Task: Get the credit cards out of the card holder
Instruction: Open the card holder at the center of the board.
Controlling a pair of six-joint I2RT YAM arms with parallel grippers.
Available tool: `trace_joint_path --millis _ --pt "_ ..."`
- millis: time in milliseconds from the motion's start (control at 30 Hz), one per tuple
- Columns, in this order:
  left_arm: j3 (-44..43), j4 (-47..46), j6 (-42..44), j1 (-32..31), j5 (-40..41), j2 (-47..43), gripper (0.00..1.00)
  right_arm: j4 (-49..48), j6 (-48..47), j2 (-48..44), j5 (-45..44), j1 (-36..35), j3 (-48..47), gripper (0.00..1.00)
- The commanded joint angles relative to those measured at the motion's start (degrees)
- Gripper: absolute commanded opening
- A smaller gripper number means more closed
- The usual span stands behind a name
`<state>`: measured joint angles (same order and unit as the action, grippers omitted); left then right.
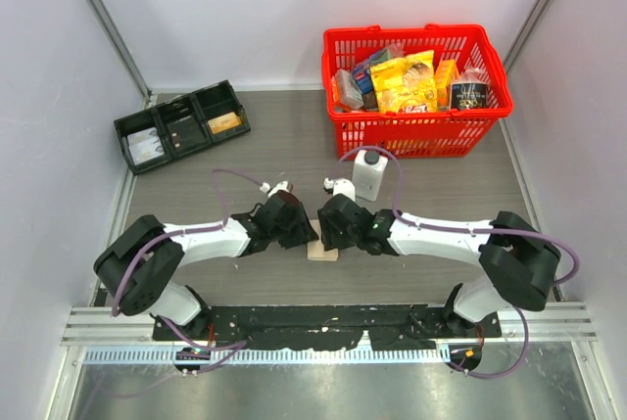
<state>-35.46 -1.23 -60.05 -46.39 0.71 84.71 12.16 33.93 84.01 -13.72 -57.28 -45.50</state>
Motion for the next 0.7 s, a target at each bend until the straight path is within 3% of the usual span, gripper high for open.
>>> trace_joint_path --millis 0,400,667 --pt "-0.5 -0.1 -1.4 0.2 -0.4 1.6 0.36 2.3 -0.1 2.5 -2.7 -0.6 -4.4 0.53" --pt "1.0 -1.3 -3.5 0.2 -0.4 2.4 0.03 7.0 0.2 9.8 -6.2 -1.6 -8.4 0.52" --pt "1.5 -1.3 -3.8 0.1 -0.3 1.0 0.0 10.5 0.9 13.0 -10.7 -2.0 -8.6 0.45"
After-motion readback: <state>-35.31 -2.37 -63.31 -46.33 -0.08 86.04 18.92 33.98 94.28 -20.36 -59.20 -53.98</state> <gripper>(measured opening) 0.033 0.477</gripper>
